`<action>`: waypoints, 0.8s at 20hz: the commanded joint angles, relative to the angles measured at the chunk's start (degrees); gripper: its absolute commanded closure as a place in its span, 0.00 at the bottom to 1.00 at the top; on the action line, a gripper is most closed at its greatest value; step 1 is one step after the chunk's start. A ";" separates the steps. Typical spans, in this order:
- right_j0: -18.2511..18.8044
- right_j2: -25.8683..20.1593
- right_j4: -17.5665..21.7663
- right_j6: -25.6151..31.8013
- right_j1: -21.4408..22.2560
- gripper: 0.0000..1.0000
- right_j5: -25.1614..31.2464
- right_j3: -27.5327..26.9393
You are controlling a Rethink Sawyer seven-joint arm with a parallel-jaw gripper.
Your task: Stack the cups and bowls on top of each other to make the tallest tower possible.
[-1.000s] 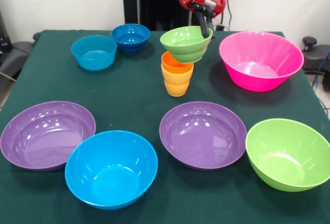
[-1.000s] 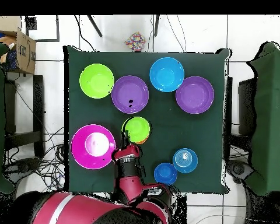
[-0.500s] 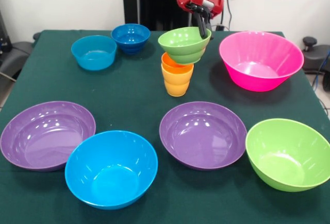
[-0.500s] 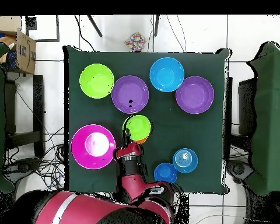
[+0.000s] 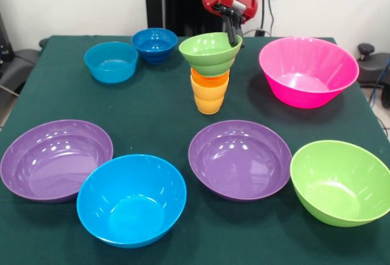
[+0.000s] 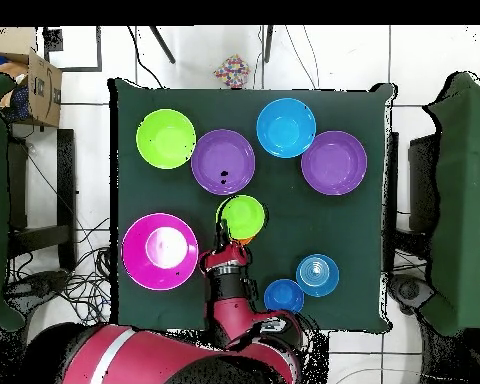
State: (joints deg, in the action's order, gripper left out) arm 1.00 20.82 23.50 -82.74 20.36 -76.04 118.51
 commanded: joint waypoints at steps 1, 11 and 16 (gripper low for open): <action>0.32 -2.89 0.24 -6.77 -3.25 1.00 11.36 -6.29; -0.94 -2.57 -0.01 -6.09 -5.13 1.00 12.64 -6.69; -1.49 -2.67 -0.57 -5.96 -6.51 1.00 12.43 -7.00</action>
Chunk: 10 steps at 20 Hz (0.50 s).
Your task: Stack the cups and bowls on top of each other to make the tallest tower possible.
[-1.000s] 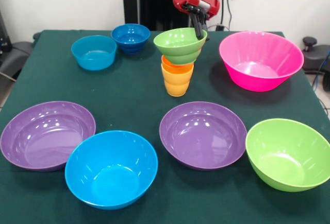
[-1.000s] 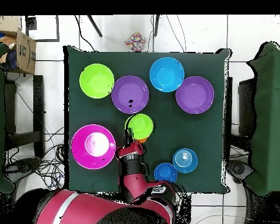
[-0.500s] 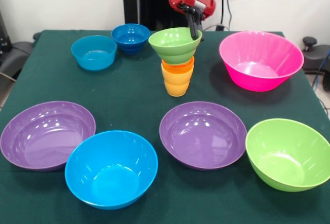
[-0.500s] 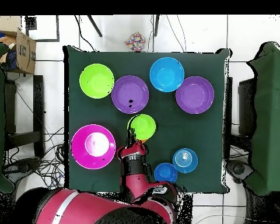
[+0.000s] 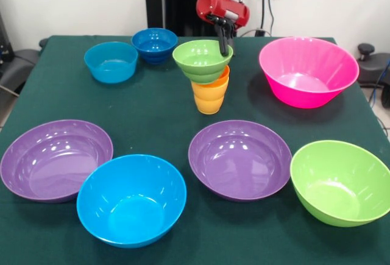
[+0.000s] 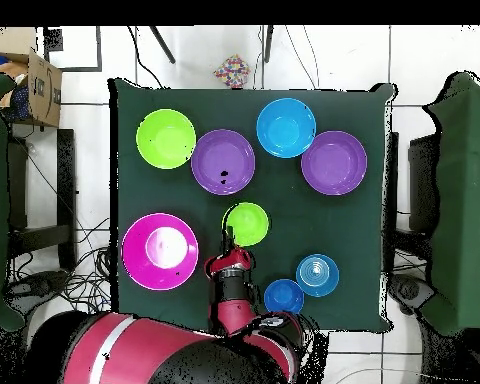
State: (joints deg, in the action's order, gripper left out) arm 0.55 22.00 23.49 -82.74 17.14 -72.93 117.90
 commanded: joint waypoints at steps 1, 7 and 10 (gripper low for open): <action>-1.18 -3.79 -0.76 -5.92 -3.47 1.00 9.15 -6.21; -1.93 -3.46 -1.60 -5.96 -3.94 1.00 7.90 -5.41; -2.10 -3.20 -1.95 -5.97 -4.06 1.00 7.17 -5.11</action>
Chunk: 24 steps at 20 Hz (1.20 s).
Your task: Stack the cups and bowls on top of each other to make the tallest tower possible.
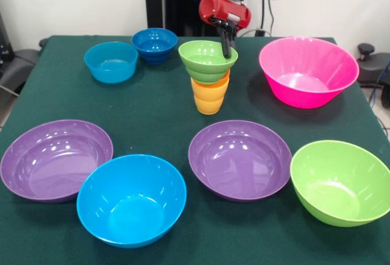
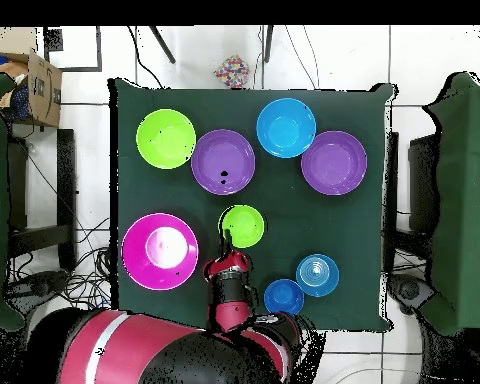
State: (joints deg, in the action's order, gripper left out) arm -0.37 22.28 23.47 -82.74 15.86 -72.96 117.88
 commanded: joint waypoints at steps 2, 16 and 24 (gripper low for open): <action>-1.37 -3.37 -2.17 -6.02 -2.63 1.00 7.16 -4.96; -2.55 -2.48 -2.49 -6.84 -0.32 1.00 6.26 -3.36; -1.86 -2.95 -2.37 -7.41 -2.10 1.00 7.23 -4.22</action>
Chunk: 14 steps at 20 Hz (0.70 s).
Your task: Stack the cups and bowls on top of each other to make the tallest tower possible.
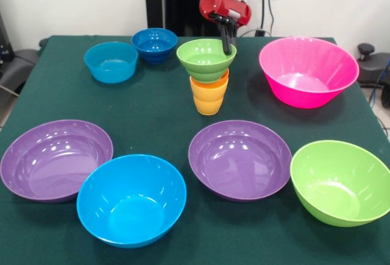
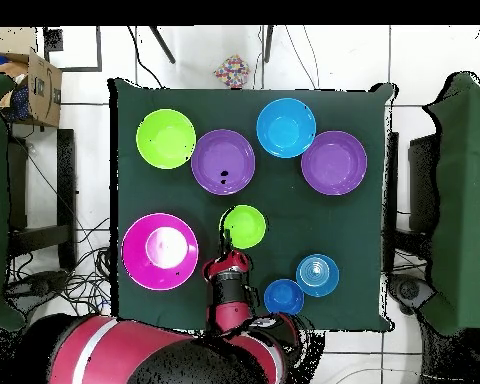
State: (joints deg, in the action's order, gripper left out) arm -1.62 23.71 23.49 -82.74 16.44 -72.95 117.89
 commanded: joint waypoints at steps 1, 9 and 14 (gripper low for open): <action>-0.43 -4.47 -2.51 -7.29 -3.46 1.00 6.92 -4.64; 0.01 -4.54 -2.79 -7.73 -4.28 1.00 4.61 -4.41; -0.55 -4.06 -3.78 -7.67 -3.48 1.00 3.50 -3.01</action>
State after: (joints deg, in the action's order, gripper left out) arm -1.61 23.69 23.46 -82.74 14.03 -72.95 117.89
